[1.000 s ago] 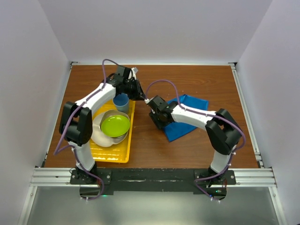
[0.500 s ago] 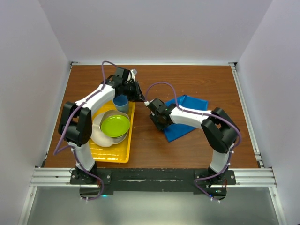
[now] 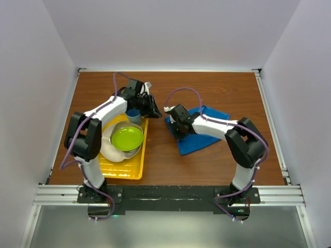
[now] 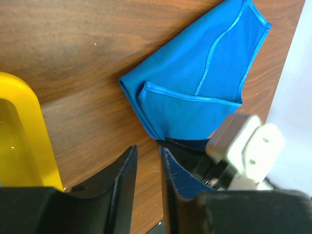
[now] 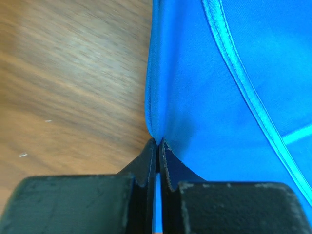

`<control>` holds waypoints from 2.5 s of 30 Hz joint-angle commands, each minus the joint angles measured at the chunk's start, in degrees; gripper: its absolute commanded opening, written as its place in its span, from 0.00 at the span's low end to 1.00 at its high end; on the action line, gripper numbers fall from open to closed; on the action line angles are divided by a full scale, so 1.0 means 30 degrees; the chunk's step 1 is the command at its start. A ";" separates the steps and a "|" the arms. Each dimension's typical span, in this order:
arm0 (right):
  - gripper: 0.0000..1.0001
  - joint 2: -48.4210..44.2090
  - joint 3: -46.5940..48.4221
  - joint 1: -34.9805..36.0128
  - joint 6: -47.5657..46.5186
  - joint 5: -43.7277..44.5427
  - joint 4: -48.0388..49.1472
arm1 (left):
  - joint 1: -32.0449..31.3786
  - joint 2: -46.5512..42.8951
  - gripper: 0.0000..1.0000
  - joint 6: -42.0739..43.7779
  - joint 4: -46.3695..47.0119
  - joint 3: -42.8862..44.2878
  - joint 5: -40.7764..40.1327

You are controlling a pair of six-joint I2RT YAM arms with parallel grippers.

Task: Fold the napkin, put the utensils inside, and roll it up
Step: Roll the napkin with the utensil

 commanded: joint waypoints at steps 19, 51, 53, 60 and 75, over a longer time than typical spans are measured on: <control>0.00 -0.0567 -0.5057 -0.6107 0.5216 -1.5595 0.8843 | -0.2303 -0.0565 0.47 -0.2649 0.0956 -0.1303 -0.0955; 0.00 0.0020 -0.4385 -0.7019 0.2965 -1.6806 0.7569 | -0.3916 0.3476 0.59 -1.0560 0.3475 -0.2212 -0.2364; 0.00 -0.0010 -0.4356 -0.7019 0.2643 -1.6747 0.7360 | -0.3916 0.3624 0.52 -1.0766 0.3649 -0.2153 -0.2365; 0.00 -0.0594 -0.3390 -0.6989 0.0827 -1.5520 0.4701 | -0.3975 0.3771 0.15 -1.0973 0.3300 -0.1978 -0.2482; 0.59 -0.5046 -0.1308 -0.0930 -0.0728 -0.3309 0.0503 | -0.4443 0.2277 0.00 -1.1762 0.2537 -0.2768 -0.2307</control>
